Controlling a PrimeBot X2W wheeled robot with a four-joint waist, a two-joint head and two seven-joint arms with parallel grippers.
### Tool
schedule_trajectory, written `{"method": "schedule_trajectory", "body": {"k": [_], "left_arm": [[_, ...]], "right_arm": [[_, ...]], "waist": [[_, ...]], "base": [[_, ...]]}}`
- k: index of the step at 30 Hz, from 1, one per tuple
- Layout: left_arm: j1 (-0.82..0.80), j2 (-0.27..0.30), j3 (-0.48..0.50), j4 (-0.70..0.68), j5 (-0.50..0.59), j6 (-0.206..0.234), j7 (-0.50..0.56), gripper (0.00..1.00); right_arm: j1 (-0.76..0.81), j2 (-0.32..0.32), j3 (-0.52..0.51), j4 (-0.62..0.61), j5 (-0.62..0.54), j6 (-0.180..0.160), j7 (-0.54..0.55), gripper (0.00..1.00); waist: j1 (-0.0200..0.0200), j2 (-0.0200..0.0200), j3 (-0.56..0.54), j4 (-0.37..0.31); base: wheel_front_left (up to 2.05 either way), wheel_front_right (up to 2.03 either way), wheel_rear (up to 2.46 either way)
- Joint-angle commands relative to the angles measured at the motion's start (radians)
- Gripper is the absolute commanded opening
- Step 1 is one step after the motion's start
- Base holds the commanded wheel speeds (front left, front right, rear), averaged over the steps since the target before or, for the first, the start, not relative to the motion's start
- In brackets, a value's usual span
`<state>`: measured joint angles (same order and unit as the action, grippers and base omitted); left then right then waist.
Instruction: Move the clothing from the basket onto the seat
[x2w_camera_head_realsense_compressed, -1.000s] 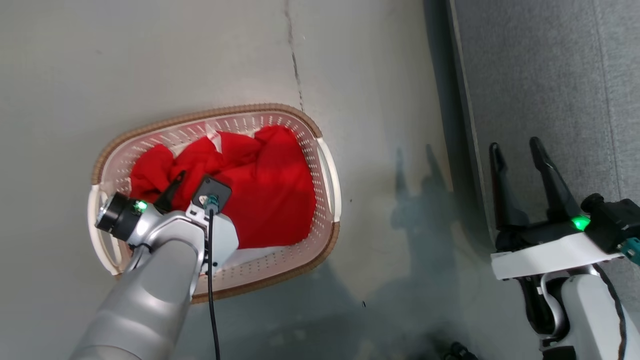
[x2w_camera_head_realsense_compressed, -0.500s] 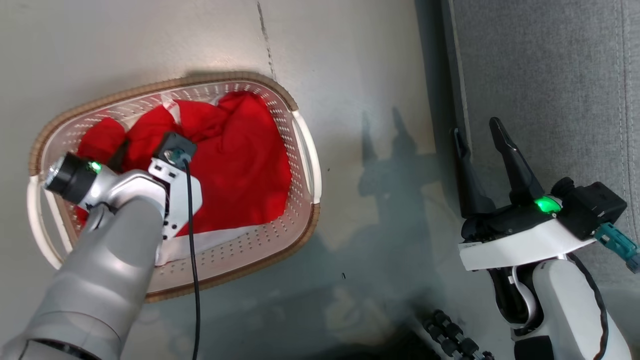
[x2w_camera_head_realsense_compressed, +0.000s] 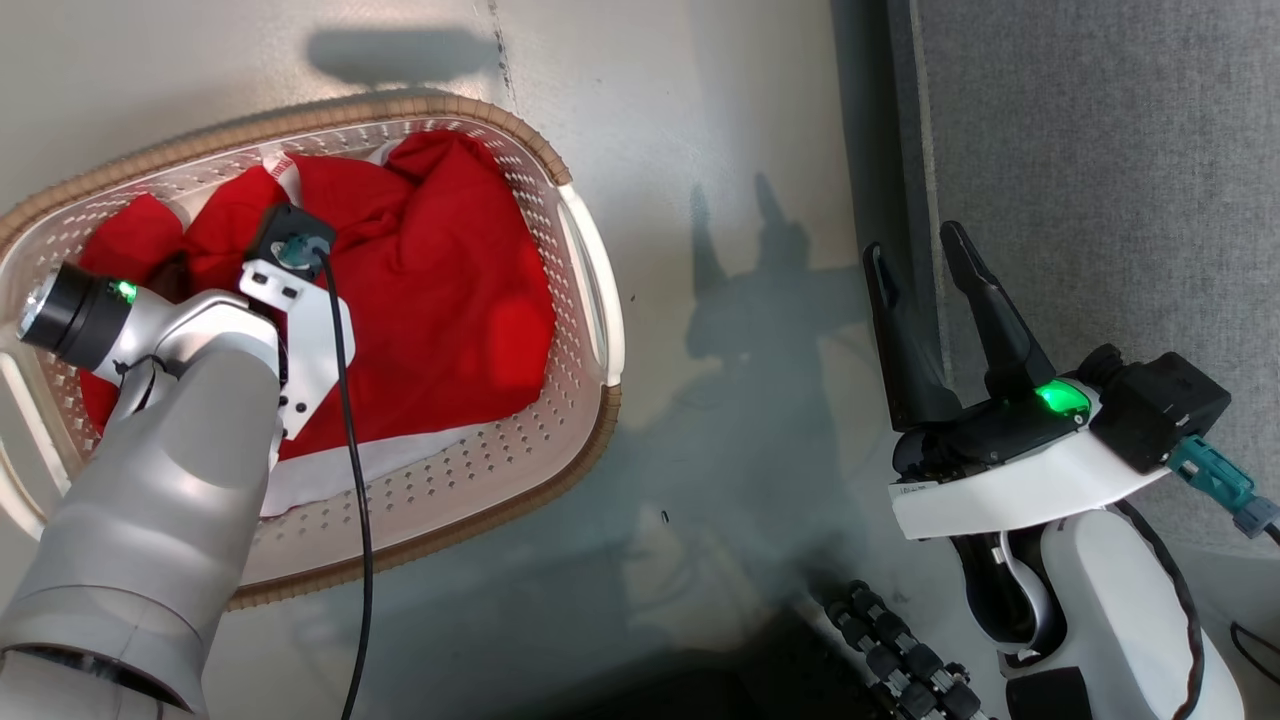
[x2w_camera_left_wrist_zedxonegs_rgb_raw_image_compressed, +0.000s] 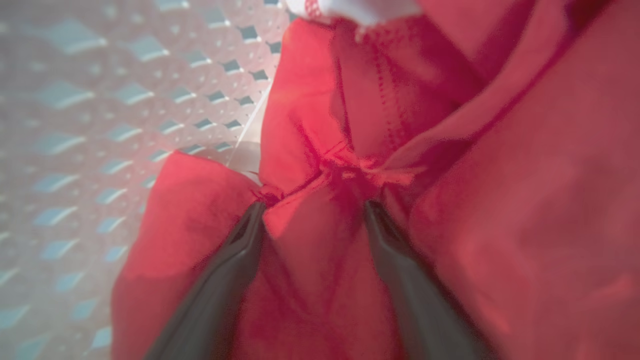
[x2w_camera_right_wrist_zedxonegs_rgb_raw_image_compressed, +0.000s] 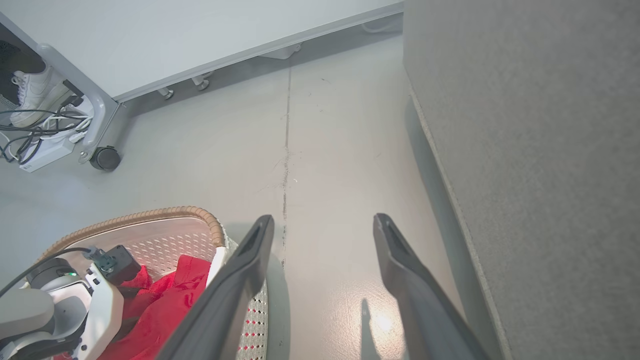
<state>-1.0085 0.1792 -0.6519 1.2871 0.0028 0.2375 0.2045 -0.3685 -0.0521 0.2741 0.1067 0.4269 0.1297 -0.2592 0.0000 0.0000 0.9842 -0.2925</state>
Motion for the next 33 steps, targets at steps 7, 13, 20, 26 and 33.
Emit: {"method": "schedule_trajectory", "body": {"k": [7, 13, 20, 26, 33], "left_arm": [[-0.037, 0.014, -0.021, 0.002, -0.002, -0.038, 0.073, 1.0], [-0.052, 0.014, -0.026, 0.002, -0.017, -0.058, 0.126, 1.0], [-0.063, 0.012, -0.029, 0.004, -0.033, -0.077, 0.154, 1.0], [-0.055, -0.003, -0.034, 0.005, -0.048, -0.097, 0.158, 0.0], [-0.046, -0.007, -0.048, 0.003, -0.05, -0.093, 0.152, 0.0]], "right_arm": [[-0.018, -0.008, 0.004, -0.005, 0.011, 0.002, -0.005, 1.0], [-0.028, -0.011, 0.001, -0.012, -0.003, 0.002, -0.005, 1.0], [-0.031, -0.01, -0.013, -0.016, -0.006, 0.002, -0.005, 1.0], [-0.035, -0.01, -0.021, -0.01, -0.008, 0.002, -0.005, 1.0], [-0.035, -0.021, -0.032, -0.003, -0.002, 0.002, -0.005, 1.0]], "waist": [[0.0, 0.0, 0.035, -0.015], [0.0, 0.0, 0.059, -0.018], [0.0, 0.0, 0.075, -0.016], [0.0, 0.0, 0.076, -0.003], [0.0, 0.0, 0.044, 0.015]], "base": [[0.0, 0.0, 0.0], [0.0, 0.0, 0.0], [0.0, 0.0, 0.0], [0.0, 0.0, 0.0], [0.0, 0.0, 0.0]]}}
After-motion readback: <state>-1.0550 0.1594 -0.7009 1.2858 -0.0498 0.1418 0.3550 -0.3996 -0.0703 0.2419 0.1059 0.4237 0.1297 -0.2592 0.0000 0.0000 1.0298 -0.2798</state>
